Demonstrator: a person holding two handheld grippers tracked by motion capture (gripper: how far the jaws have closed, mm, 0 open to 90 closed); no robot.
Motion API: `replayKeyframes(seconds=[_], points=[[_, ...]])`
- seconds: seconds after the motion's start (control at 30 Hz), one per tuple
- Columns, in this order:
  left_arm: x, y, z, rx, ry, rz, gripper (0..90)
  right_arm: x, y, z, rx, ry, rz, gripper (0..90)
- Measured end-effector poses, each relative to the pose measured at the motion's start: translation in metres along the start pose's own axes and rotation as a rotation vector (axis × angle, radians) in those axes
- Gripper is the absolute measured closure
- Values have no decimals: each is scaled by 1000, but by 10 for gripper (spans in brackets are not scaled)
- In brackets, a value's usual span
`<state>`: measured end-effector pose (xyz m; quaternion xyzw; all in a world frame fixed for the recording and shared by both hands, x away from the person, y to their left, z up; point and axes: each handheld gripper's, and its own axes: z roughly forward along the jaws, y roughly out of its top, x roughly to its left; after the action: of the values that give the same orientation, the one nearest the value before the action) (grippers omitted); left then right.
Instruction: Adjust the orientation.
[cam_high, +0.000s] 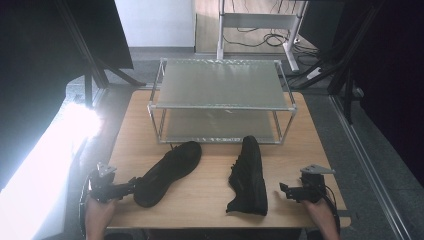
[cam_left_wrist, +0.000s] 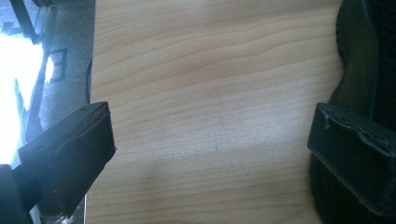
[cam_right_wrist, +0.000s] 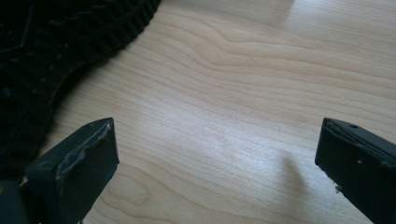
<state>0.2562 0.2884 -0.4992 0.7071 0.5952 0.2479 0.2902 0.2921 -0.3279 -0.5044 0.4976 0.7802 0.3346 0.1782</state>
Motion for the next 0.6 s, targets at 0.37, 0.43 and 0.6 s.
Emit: replayKeyframes(seconds=[0.37, 0.43, 0.6], points=[[-2, 4, -3, -29, -27, -18, 0, 2, 1, 0, -5, 10, -10, 36], [-1, 3, -2, -32, -27, -23, 0, 2, 1, 1, -6, 9, -10, 42], [0, 3, -1, -40, -30, -31, 0, 2, 1, 1, -3, 14, -10, 49]])
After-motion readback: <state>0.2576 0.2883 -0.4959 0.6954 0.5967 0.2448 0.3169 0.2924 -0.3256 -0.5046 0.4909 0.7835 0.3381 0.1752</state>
